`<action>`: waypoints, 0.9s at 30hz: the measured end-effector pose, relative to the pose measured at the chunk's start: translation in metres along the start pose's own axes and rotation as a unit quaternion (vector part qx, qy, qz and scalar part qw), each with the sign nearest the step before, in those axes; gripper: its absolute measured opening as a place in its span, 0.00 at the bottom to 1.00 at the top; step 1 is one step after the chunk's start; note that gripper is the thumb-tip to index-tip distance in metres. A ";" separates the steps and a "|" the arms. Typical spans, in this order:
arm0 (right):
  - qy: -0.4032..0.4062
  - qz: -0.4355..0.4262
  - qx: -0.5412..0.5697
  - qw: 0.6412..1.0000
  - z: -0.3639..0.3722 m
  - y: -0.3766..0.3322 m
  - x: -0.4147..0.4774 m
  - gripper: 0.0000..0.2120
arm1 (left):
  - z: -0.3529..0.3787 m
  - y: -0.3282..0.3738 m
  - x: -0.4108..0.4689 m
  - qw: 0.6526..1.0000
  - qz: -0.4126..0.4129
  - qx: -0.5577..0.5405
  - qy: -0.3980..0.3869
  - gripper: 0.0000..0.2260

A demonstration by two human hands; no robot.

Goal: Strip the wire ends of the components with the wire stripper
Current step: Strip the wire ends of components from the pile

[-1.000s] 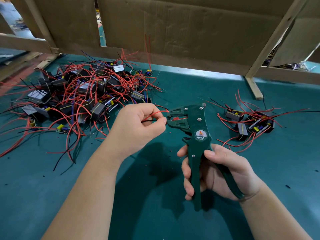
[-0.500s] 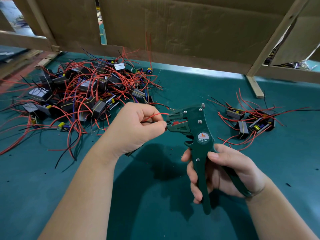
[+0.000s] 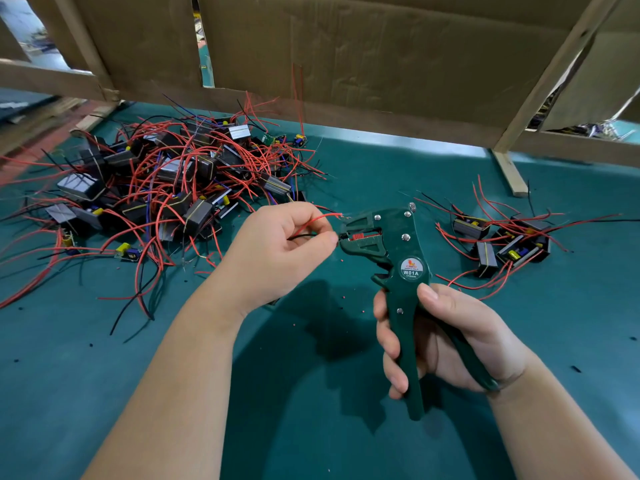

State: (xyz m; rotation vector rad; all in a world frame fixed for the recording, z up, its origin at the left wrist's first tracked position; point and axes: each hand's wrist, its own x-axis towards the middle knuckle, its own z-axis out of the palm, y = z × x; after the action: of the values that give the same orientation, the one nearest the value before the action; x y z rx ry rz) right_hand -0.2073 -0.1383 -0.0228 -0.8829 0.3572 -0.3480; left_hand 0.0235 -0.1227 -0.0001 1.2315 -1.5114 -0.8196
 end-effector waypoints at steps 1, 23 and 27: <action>0.002 -0.003 0.000 1.000 0.000 0.000 0.000 0.19 | 0.000 0.000 0.000 1.000 0.003 -0.001 0.002 0.06; 0.008 0.005 -0.011 1.000 0.001 0.001 0.001 0.22 | -0.002 -0.009 0.002 0.999 0.019 0.036 0.007 0.05; 0.011 0.009 -0.010 1.000 0.002 0.001 0.001 0.22 | -0.002 -0.009 0.002 0.999 0.018 0.043 0.006 0.05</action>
State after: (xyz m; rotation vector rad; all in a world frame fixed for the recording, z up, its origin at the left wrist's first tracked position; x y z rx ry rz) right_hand -0.2057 -0.1371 -0.0228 -0.8958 0.3903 -0.3386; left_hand 0.0282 -0.1265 -0.0070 1.2647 -1.5686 -0.7291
